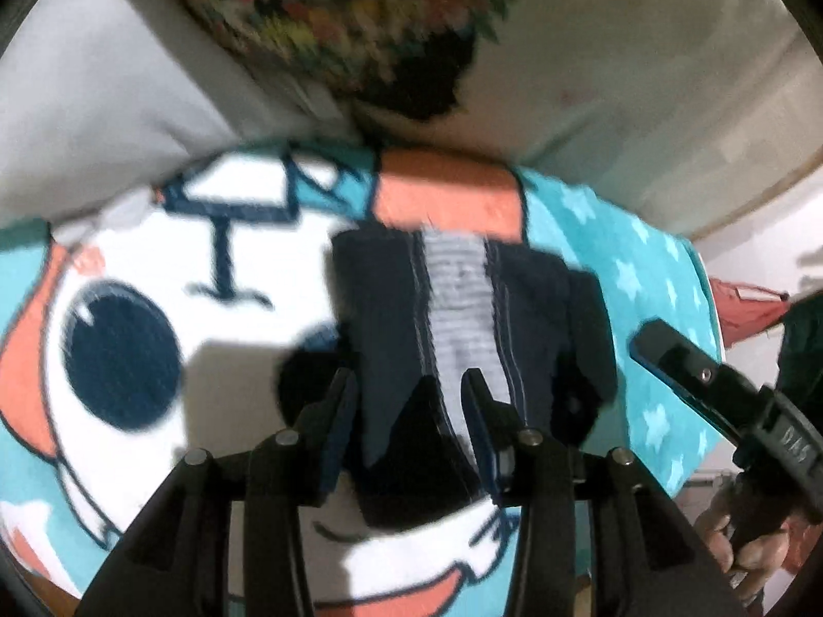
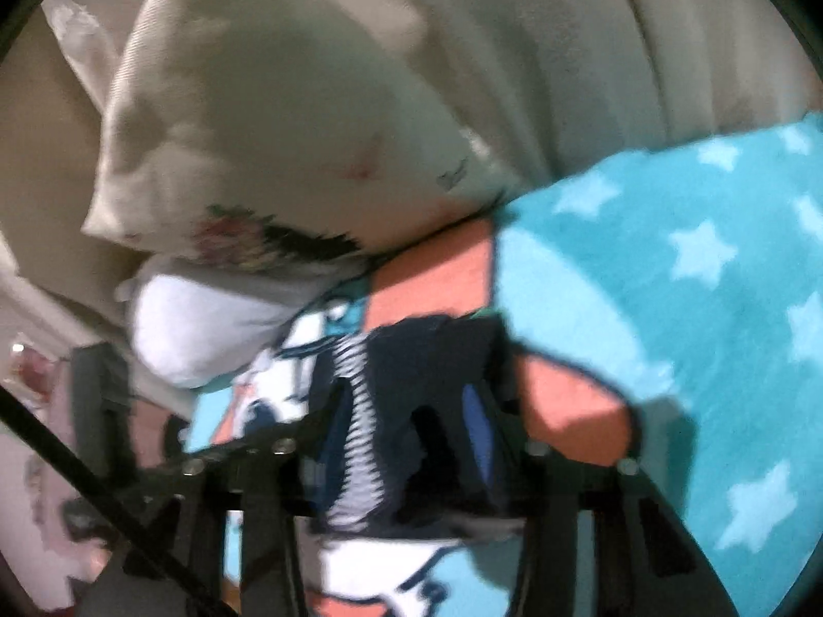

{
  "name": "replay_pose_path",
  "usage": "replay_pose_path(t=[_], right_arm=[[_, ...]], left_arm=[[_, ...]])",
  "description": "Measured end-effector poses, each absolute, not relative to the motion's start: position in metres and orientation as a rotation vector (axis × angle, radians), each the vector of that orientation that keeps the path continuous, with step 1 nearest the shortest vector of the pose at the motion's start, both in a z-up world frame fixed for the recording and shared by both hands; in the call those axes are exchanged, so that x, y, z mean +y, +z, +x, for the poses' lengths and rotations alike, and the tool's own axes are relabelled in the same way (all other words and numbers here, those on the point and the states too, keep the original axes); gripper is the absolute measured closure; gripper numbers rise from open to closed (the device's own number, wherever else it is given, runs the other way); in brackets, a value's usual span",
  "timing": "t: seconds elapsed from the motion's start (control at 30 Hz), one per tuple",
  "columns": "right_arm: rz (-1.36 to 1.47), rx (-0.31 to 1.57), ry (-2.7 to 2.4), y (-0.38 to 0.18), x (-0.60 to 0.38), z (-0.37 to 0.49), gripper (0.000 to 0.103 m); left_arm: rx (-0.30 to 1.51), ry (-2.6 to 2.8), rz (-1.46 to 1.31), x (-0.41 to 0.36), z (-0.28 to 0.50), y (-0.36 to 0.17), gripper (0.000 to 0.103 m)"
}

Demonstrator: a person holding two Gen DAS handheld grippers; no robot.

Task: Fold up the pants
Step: 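Press the folded pants flat and open both grippers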

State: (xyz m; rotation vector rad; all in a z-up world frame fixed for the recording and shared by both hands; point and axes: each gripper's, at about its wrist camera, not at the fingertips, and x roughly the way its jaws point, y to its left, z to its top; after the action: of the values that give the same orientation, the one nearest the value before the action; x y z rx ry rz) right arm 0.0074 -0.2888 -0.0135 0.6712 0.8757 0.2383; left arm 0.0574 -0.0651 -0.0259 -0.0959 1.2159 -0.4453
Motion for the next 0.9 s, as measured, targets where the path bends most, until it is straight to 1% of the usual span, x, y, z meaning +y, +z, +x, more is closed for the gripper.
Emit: replay_pose_path(t=[0.1,0.17,0.2,0.27,0.33,0.47,0.53,0.63,0.67,0.7,0.73,0.77,0.83,0.87,0.9], right_arm=[[0.708,0.947,0.249,-0.036,-0.279,0.008,0.064],[0.722,0.997,0.222,-0.057,-0.276,0.01,0.065],[0.73,1.024,0.214,-0.069,-0.273,0.013,0.068],[0.731,1.025,0.215,-0.078,-0.273,0.013,0.069],[0.731,1.029,0.206,-0.075,-0.272,0.014,0.068],[0.715,0.99,0.159,-0.054,-0.271,0.004,0.058],[0.693,0.971,0.127,-0.042,-0.269,-0.006,0.057],[0.665,0.948,0.067,-0.029,-0.262,-0.023,0.055],[0.652,0.939,0.047,-0.025,-0.257,-0.028,0.052],[0.633,0.93,0.025,-0.021,-0.253,-0.036,0.049],[0.613,0.923,0.006,-0.017,-0.245,-0.042,0.048],[0.597,0.917,-0.007,-0.014,-0.239,-0.047,0.048],[0.554,0.908,-0.024,-0.008,-0.223,-0.057,0.048],[0.531,0.906,-0.031,-0.004,-0.214,-0.06,0.048],[0.51,0.902,-0.04,-0.001,-0.206,-0.065,0.048]], left_arm=[[1.285,-0.446,-0.05,-0.074,0.049,-0.054,0.062],[1.279,-0.444,-0.012,-0.079,0.045,-0.063,0.062],[1.264,-0.446,0.013,-0.081,0.043,-0.065,0.062],[1.253,-0.448,0.034,-0.083,0.043,-0.063,0.062],[1.264,-0.454,0.01,-0.079,0.045,-0.057,0.062],[1.227,-0.443,0.001,-0.064,0.042,-0.035,0.061],[1.182,-0.438,-0.007,-0.056,0.037,-0.019,0.055],[1.083,-0.425,0.004,-0.04,0.028,0.008,0.051],[1.044,-0.416,0.018,-0.035,0.024,0.017,0.049],[0.996,-0.403,0.035,-0.029,0.019,0.027,0.044],[0.957,-0.392,0.045,-0.026,0.016,0.034,0.038],[0.902,-0.372,0.059,-0.019,0.01,0.044,0.034],[0.821,-0.336,0.074,-0.006,0.002,0.06,0.023],[0.774,-0.317,0.083,-0.001,-0.002,0.067,0.021],[0.719,-0.3,0.091,0.003,-0.007,0.075,0.015]])
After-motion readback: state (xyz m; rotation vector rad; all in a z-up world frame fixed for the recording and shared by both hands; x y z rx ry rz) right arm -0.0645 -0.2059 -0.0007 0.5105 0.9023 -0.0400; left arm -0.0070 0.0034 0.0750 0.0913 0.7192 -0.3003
